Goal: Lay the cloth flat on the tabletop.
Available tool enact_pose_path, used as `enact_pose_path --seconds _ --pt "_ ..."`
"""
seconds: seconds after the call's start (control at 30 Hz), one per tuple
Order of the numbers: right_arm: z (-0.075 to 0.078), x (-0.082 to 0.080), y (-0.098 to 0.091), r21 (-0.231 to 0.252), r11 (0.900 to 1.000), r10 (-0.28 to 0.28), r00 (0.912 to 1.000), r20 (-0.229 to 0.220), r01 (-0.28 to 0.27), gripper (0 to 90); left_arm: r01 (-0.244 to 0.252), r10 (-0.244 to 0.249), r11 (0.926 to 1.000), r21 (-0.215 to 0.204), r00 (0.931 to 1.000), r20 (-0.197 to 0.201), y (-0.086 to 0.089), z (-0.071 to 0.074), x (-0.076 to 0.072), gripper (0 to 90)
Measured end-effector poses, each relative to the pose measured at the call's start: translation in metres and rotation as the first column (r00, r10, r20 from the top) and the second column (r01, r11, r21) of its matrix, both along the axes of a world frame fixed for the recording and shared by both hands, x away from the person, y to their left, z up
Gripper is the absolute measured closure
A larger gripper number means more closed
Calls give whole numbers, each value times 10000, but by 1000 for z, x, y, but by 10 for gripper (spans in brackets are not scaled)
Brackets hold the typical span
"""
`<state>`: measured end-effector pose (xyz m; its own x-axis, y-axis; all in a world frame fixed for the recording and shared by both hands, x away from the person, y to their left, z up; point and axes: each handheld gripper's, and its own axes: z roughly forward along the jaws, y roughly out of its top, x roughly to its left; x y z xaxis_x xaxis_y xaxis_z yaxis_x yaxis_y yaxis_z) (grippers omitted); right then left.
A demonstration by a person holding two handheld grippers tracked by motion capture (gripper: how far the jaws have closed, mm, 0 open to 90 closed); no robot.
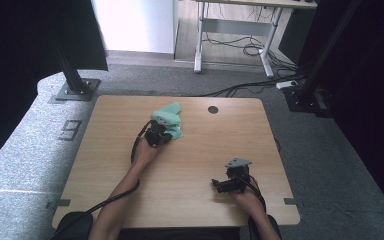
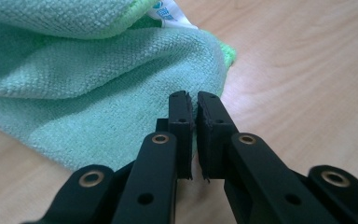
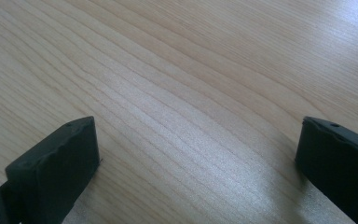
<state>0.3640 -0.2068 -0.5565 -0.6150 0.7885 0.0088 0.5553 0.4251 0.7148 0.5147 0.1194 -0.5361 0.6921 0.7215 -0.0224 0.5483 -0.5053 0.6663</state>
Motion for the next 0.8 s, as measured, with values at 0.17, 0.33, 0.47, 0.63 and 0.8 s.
enact_pose_path --seconds 0.17,0.33,0.47,0.63,0.8 --pt "0 0 0 -1 10000 0 10000 -1 0 0 178 -180 9998 -84 9996 -195 2 1 -11 836" --pt "0 0 0 -2 10000 0 10000 -1 0 0 487 -492 9987 -123 9979 -433 3 2 -29 819" --pt "0 0 0 -2 10000 -1 10000 -1 1 0 748 -755 9971 -140 9958 -511 4 3 -42 810" --pt "0 0 0 -1 10000 0 10000 0 0 0 1001 -1012 9947 -220 9934 -545 5 3 -58 800" --pt "0 0 0 -2 10000 -1 10000 1 1 0 1224 -1233 9923 -179 9906 -591 9 3 -75 791"
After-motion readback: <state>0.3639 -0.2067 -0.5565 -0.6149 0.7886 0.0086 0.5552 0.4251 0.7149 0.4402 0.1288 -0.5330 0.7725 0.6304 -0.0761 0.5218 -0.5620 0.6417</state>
